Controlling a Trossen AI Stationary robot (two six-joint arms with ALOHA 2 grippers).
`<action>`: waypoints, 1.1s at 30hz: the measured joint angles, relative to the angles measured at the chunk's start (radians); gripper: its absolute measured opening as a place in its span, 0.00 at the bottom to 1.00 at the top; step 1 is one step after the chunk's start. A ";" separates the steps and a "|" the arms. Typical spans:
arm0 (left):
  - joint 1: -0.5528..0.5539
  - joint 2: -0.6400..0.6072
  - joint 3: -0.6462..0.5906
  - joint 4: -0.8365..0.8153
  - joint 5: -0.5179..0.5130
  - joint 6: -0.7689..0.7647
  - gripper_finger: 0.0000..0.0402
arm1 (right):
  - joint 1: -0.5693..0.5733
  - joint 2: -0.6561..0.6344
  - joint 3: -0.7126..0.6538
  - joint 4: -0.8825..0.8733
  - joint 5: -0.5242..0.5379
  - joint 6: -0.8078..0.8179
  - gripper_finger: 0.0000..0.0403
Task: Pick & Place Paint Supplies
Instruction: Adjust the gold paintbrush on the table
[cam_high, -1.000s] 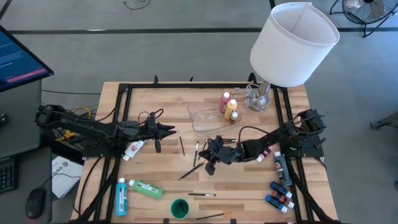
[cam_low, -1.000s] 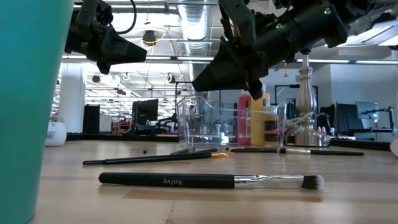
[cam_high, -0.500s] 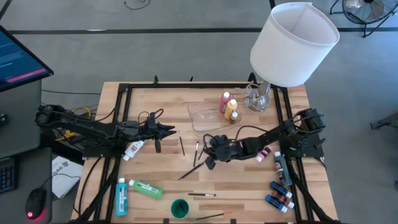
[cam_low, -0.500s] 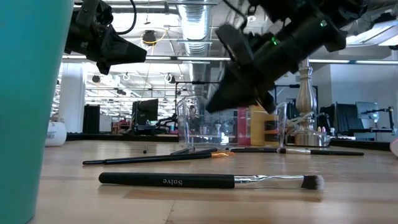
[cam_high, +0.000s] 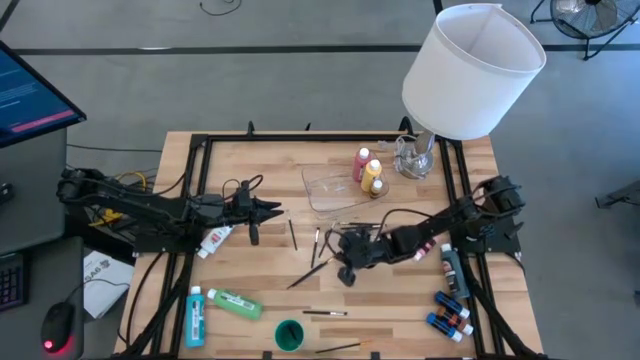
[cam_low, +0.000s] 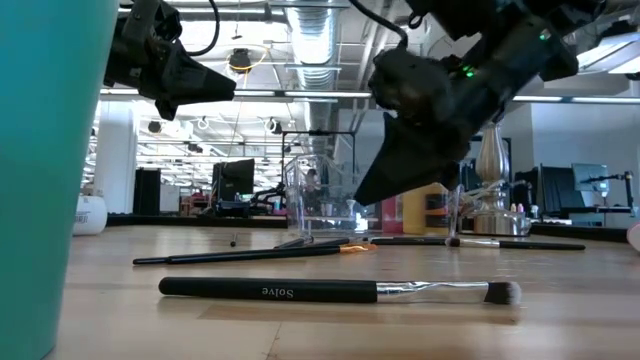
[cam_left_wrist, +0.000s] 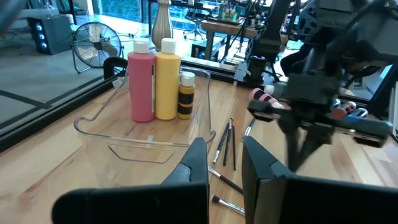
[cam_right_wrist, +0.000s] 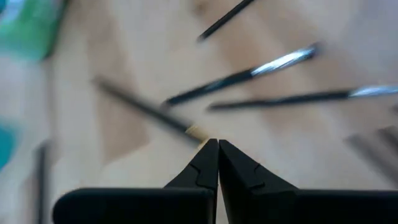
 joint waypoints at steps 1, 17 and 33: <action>0.000 0.000 0.000 0.000 0.000 0.000 0.00 | 0.007 0.000 0.000 -0.002 -0.049 -0.009 0.01; 0.013 0.000 0.000 0.000 0.000 0.001 0.00 | 0.155 0.000 0.000 0.179 -0.443 0.067 0.00; 0.010 0.000 0.000 -0.001 0.000 -0.033 0.00 | 0.250 0.200 0.292 -0.103 -0.560 0.051 0.00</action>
